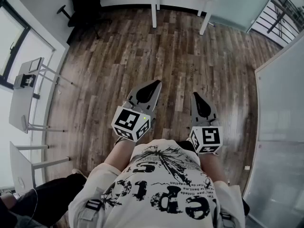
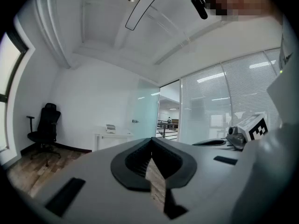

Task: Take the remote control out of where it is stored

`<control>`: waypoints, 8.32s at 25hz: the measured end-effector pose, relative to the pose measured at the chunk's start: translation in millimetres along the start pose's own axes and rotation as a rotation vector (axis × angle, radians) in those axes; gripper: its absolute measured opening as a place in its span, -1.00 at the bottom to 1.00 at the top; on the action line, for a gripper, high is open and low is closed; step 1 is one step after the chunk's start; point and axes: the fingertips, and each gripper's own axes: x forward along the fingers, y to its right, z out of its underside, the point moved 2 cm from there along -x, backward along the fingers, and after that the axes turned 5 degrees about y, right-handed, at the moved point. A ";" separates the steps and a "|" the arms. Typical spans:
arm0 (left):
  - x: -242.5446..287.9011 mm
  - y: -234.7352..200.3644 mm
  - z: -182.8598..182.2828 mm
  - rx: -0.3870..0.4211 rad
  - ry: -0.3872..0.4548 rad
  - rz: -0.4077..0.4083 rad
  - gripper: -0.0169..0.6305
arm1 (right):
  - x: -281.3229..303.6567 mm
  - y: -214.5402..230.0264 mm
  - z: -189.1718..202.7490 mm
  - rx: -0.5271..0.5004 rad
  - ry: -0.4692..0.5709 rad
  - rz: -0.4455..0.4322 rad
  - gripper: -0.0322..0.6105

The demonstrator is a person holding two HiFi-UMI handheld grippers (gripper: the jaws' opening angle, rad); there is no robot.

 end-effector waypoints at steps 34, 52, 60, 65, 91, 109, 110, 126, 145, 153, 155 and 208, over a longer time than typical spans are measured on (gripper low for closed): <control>100.8 -67.3 18.8 0.063 -0.063 -0.168 -0.92 | 137.8 69.1 10.5 0.061 0.000 -0.179 -0.91; 377.6 -20.2 23.9 0.113 -0.037 -0.096 -0.92 | 226.1 330.5 7.8 0.072 0.013 -0.122 -0.91; 455.6 -36.6 36.3 0.087 -0.065 0.036 -0.92 | 255.5 385.9 20.2 0.110 -0.002 -0.001 -0.91; 503.5 -89.0 38.2 0.031 -0.055 0.089 -0.92 | 307.6 397.1 24.1 0.099 -0.022 0.050 -0.91; 653.2 -378.0 23.9 -0.072 -0.071 0.009 -0.92 | 650.2 415.5 -8.8 0.102 -0.027 -0.031 -0.91; 906.6 -408.7 20.1 -0.088 -0.028 -0.329 -0.92 | 815.7 659.3 -18.8 0.025 -0.001 -0.251 -0.91; 920.2 -409.3 21.5 -0.095 -0.030 -0.342 -0.92 | 822.7 674.4 -19.1 0.024 -0.004 -0.255 -0.91; 1064.3 -475.9 52.2 -0.118 -0.142 -0.253 -0.92 | 925.2 778.7 -1.5 0.084 -0.043 -0.144 -0.91; 1177.5 -750.0 57.5 -0.238 -0.211 -0.170 -0.92 | 1202.7 757.4 -6.5 0.097 -0.164 -0.049 -0.91; 1204.3 -774.0 73.6 -0.270 -0.290 -0.219 -0.92 | 1269.4 757.8 7.0 0.108 -0.195 -0.132 -0.91; 1210.2 -777.3 80.4 -0.277 -0.316 -0.251 -0.92 | 1285.1 756.9 16.2 0.118 -0.223 -0.181 -0.91; 1270.3 -784.6 264.6 -0.333 -0.988 -0.620 -0.13 | 1354.0 812.0 93.3 0.125 -0.383 -0.501 -0.91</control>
